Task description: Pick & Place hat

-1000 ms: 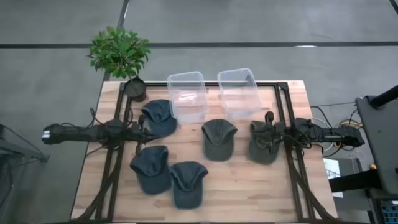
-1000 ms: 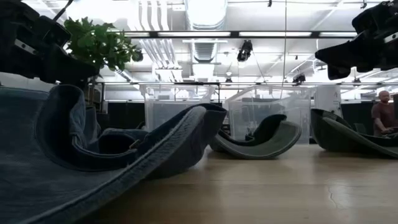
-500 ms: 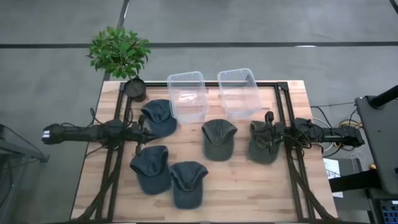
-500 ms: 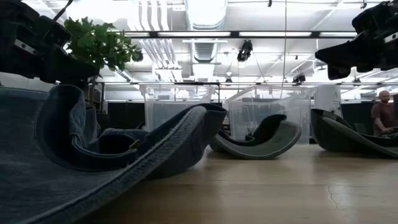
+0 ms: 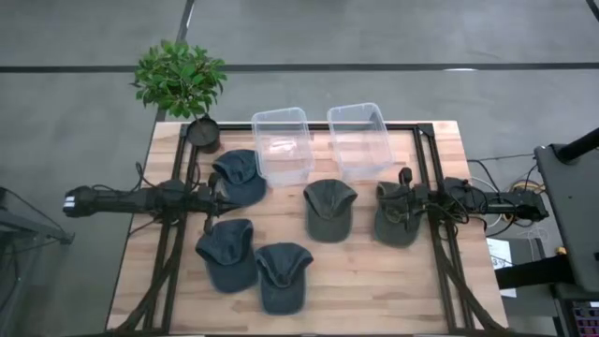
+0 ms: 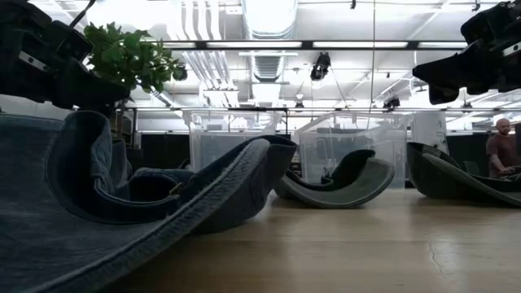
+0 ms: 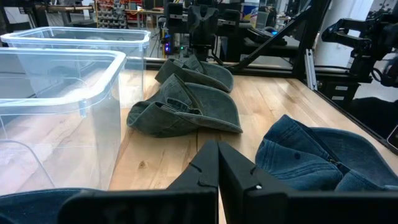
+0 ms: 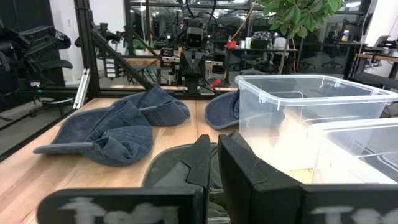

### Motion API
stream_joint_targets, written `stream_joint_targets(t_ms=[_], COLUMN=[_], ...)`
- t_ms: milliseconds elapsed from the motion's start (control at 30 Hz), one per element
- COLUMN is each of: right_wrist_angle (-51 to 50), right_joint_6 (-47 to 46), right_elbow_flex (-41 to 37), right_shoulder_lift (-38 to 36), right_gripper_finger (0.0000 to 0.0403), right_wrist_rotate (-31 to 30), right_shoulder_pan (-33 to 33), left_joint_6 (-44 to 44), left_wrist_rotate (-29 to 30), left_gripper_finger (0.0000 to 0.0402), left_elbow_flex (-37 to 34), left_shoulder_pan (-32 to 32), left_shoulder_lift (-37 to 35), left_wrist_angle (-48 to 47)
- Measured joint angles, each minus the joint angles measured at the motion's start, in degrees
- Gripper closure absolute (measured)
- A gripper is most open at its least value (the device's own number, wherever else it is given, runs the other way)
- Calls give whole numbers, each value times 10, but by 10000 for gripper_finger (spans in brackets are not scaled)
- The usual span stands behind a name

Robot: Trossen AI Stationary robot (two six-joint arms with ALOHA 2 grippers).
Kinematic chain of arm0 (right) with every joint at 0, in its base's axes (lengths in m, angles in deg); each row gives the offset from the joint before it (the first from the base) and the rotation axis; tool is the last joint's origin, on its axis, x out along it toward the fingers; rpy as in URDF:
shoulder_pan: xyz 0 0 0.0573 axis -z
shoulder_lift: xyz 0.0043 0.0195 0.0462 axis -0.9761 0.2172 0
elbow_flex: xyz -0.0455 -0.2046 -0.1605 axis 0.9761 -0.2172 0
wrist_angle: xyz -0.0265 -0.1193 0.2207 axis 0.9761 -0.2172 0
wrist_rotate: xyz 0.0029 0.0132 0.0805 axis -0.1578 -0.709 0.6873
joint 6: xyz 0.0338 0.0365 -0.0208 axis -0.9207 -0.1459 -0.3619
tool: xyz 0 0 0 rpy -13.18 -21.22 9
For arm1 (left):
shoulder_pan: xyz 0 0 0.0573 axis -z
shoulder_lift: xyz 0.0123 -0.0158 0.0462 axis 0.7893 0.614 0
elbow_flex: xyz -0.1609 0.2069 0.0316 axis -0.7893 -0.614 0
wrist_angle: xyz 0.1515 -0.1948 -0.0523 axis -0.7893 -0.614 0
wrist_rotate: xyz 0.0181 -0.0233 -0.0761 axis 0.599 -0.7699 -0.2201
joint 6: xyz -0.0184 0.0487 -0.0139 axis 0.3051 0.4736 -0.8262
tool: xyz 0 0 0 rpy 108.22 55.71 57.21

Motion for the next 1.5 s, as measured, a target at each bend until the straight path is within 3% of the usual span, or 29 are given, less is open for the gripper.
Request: stream_joint_targets(t_ms=[1000,1400,1500], right_wrist_angle=[17,86,92], right_joint_6=[11,-184,-211], right_elbow_flex=[0,-1,-1], right_shoulder_lift=[0,0,0], right_gripper_finger=[374,374,374], right_wrist_rotate=[0,1,-3], right_shoulder_pan=[0,0,0], left_joint_6=[-10,-198,-207], left_wrist_rotate=[-2,-2,2], left_gripper_finger=[401,401,401], left_elbow_flex=[-1,2,3], left_shoulder_pan=[0,0,0], left_shoulder_lift=[0,0,1], left_wrist_angle=[33,181,210])
